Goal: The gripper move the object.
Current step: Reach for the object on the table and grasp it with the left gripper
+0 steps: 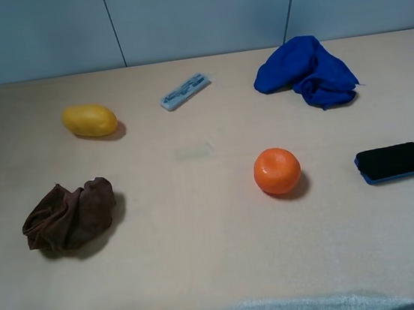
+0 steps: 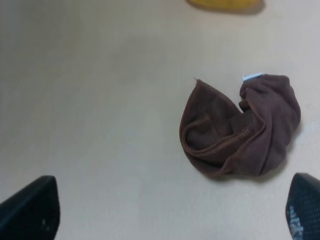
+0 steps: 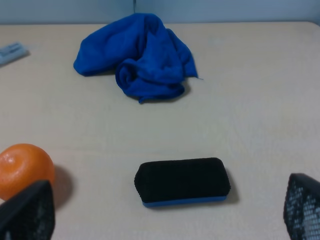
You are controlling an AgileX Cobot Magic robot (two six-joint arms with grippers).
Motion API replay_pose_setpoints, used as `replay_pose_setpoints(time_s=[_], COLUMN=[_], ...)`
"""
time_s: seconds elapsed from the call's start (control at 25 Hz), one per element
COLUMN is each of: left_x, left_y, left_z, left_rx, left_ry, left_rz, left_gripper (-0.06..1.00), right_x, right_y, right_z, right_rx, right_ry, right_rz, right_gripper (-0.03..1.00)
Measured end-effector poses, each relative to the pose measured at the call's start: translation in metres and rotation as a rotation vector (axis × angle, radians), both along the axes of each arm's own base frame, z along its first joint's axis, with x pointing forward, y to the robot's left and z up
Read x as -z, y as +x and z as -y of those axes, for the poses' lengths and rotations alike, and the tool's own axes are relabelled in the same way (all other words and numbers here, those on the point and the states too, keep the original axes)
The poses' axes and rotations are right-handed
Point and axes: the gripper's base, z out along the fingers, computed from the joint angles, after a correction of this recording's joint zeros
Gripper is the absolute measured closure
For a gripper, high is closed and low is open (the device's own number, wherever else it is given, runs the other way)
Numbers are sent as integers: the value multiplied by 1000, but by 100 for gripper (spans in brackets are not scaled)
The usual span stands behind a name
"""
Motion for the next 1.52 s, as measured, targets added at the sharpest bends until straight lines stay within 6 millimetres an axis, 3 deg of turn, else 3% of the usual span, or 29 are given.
replay_pose_setpoints(time_s=[0.44,0.8,1.52], left_x=[-12,-16,3], left_y=[63,117,237], left_z=[6,24,72], left_rx=[70,172,377], left_ry=[-13,6,83], left_rz=[-117,-210,-339], left_gripper=[4,4,4], right_x=[0,0,0], right_y=[0,0,0], right_z=[0,0,0], right_rx=[0,0,0], right_ry=[0,0,0], right_rz=[0,0,0], right_gripper=[27,27,27])
